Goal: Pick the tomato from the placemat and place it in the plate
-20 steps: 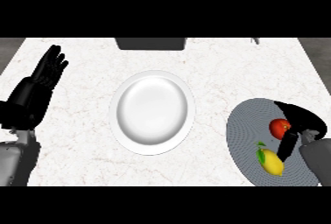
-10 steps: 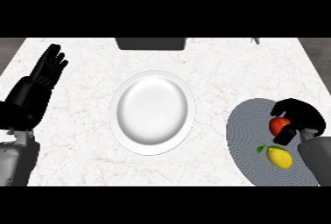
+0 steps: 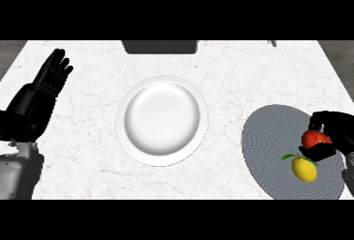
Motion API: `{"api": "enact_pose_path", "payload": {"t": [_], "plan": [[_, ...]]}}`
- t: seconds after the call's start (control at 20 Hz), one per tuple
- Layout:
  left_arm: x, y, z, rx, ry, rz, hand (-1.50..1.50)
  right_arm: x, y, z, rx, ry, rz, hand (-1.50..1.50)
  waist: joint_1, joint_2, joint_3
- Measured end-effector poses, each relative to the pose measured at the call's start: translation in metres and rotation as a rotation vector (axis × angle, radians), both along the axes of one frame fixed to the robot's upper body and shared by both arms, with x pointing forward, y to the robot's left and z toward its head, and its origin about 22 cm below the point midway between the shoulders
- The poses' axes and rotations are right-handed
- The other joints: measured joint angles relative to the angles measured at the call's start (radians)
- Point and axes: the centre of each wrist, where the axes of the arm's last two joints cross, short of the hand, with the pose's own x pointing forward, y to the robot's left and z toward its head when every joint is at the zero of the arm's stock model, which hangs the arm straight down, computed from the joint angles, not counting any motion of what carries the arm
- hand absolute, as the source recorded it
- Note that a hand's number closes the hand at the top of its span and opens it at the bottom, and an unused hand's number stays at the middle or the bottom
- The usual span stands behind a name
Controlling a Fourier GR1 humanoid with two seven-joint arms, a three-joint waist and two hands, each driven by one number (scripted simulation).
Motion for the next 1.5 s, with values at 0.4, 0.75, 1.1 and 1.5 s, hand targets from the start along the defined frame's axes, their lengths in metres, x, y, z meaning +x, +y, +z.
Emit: {"api": "enact_pose_path", "payload": {"t": [0.4,0.75,1.1,1.5], "plan": [[0.000,0.012,-0.007,0.001,-0.005,0.011,0.00,-0.016,0.014,0.050,0.108,-0.181,0.167,1.50,-0.013,-0.001,0.001],[-0.001,0.007,-0.010,0.001,0.004,0.015,0.00,-0.033,0.071,0.093,0.358,-0.343,0.380,1.50,-0.013,-0.004,0.001],[0.005,0.001,-0.006,0.001,0.007,-0.005,0.00,-0.042,0.128,0.134,0.511,-0.384,0.492,1.50,0.000,0.000,0.001],[0.005,-0.007,-0.003,0.007,-0.005,-0.016,0.00,-0.025,0.207,0.145,0.583,-0.354,0.547,1.50,0.010,0.002,0.001]]}}
